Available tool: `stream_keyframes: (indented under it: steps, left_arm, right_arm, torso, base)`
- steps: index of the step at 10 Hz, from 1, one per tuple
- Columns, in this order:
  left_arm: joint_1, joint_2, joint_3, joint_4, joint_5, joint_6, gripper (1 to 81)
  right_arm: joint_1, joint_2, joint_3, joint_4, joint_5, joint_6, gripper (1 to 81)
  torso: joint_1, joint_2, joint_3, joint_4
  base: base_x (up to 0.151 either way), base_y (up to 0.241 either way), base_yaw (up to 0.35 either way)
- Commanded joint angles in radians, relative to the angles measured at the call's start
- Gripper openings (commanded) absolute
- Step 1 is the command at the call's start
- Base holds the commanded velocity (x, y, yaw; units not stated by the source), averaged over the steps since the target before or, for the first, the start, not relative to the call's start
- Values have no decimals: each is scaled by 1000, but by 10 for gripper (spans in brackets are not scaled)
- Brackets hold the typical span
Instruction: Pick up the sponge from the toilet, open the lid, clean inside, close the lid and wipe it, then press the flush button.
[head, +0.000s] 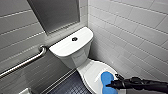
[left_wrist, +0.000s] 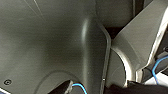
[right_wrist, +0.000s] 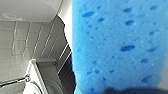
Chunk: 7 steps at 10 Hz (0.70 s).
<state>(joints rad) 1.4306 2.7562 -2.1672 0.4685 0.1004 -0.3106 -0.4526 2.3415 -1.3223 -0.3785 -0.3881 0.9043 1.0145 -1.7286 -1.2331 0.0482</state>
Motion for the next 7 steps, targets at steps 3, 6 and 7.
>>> stream_keyframes:
  steps: [3, 6, 7]
  left_arm:
    - [17, -13, 21, -1, 68, 5, 811]
    - [15, -15, 21, -2, 68, 5, 811]
    - [17, -18, 21, -2, 68, 5, 811]
  right_arm:
    - [241, 253, -155, 0, -199, 35, 10]
    - [258, 448, -343, 4, -183, 73, 10]
    - [257, 500, -415, 4, -149, 126, 10]
  torso:
    - [0, 0, 0, 0]
    - [1, 1, 0, 0]
    - [1, 1, 0, 0]
  base:
    - [0, 0, 0]
    - [0, 0, 0]
    - [0, 0, 0]
